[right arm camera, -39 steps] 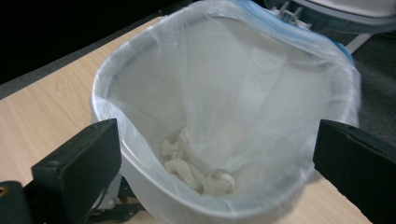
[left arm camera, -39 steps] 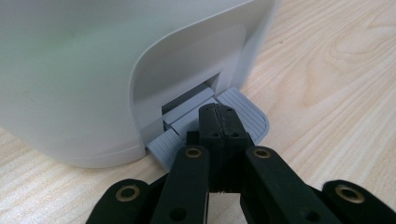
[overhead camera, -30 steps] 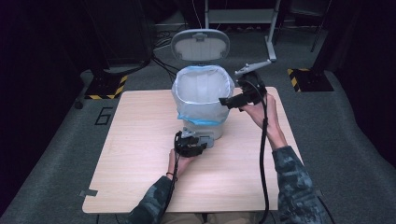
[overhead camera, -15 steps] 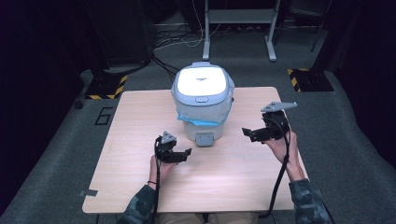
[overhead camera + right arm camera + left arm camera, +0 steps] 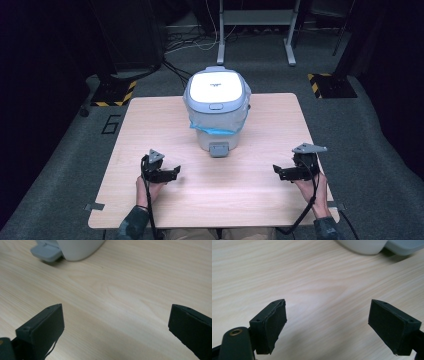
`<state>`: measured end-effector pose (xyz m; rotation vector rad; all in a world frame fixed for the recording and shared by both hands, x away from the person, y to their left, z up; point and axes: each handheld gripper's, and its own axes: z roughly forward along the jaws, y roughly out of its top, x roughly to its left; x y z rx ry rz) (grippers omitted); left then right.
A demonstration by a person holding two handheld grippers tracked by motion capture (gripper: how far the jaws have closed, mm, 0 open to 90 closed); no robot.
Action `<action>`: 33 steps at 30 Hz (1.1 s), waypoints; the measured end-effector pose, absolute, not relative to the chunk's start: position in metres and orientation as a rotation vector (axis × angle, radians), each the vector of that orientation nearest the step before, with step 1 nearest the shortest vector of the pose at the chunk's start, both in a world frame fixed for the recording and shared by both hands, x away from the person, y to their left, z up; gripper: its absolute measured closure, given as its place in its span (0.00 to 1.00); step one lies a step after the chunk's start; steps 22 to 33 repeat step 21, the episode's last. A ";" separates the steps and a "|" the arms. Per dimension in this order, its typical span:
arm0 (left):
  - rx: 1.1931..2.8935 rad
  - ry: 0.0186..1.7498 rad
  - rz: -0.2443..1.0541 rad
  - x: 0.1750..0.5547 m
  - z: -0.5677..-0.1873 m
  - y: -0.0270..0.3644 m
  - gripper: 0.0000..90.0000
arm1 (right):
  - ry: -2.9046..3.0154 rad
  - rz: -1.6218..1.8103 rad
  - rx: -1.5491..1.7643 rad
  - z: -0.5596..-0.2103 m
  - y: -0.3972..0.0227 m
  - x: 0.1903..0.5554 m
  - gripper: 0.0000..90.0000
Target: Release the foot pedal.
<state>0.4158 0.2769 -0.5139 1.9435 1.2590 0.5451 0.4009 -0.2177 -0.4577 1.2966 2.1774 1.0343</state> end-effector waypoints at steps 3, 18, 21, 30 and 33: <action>1.951 1.300 0.574 0.411 -0.519 0.292 0.16 | 2.173 0.999 1.322 -0.474 -0.225 0.396 0.00; 1.948 1.375 0.609 0.405 -0.531 0.315 0.14 | 2.143 0.853 1.435 -0.526 -0.241 0.387 0.00; 1.948 1.375 0.609 0.405 -0.531 0.315 0.13 | 2.115 0.898 1.435 -0.529 -0.245 0.386 0.00; 1.948 1.375 0.609 0.405 -0.531 0.315 0.13 | 2.115 0.898 1.435 -0.529 -0.245 0.386 0.00; 1.948 1.375 0.609 0.405 -0.531 0.315 0.13 | 2.115 0.898 1.435 -0.529 -0.245 0.386 0.00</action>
